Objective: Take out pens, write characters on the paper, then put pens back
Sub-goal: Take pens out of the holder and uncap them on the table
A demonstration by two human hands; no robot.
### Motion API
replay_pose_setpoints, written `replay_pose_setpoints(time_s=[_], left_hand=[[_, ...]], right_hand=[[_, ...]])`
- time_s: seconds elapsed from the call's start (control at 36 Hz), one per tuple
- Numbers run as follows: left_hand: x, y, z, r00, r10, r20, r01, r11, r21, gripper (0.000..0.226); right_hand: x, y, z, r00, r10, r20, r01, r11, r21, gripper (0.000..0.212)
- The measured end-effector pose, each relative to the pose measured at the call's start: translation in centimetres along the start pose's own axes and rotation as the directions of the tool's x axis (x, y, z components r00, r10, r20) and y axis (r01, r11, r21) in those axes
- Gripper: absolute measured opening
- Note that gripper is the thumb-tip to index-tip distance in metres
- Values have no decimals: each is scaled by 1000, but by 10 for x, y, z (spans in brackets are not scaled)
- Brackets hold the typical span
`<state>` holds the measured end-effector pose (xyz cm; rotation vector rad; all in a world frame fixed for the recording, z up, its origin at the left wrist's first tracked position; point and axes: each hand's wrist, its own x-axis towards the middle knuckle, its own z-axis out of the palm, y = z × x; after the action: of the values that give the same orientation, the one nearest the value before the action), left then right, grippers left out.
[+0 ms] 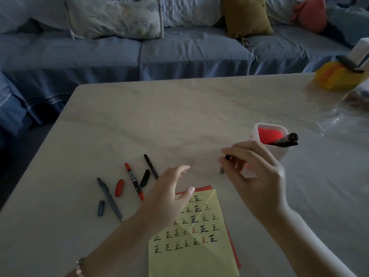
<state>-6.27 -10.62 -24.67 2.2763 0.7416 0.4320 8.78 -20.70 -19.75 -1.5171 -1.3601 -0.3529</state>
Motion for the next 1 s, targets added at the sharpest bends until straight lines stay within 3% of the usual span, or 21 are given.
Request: replay_pose_setpoints(time_s=[0.08, 0.17, 0.25, 0.31, 0.36, 0.44, 0.56, 0.64, 0.75, 1.0], left_hand=[[-9, 1, -4, 1000, 13, 17, -13, 1000, -20, 45], [-17, -1, -8, 998, 58, 4, -58, 998, -38, 21], [-26, -7, -12, 997, 69, -41, -71, 996, -55, 7], [-30, -9, -14, 998, 35, -55, -39, 996, -76, 7], [-31, -11, -15, 998, 21, -54, -25, 997, -75, 13], [-33, -9, -17, 999, 28, -37, -31, 997, -67, 27], [-33, -6, -19, 1000, 9, -28, -11, 995, -94, 24], [-33, -6, -17, 999, 15, -33, -17, 997, -76, 24], [-35, -4, -15, 994, 89, -56, -90, 996, -13, 40], [-36, -11, -23, 998, 62, 18, -62, 998, -23, 35]], right_hand=[[-6, -22, 21, 963, 263, 56, -267, 913, 309, 15], [-7, -38, 35, 796, 593, 117, -534, 600, 596, 13], [-9, -41, 45, 627, 759, 172, -636, 372, 676, 11], [-12, -41, 50, 577, 781, 238, -676, 293, 676, 10], [-16, -43, 53, 568, 752, 335, -749, 303, 590, 5], [-26, -45, 57, 535, 699, 474, -842, 397, 365, 7], [-33, -46, 62, 524, 675, 520, -849, 463, 255, 12], [-34, -46, 64, 531, 676, 512, -847, 440, 297, 14], [-34, -47, 65, 566, 637, 524, -825, 433, 365, 15], [-38, -40, 61, 632, 531, 565, -775, 404, 486, 14]])
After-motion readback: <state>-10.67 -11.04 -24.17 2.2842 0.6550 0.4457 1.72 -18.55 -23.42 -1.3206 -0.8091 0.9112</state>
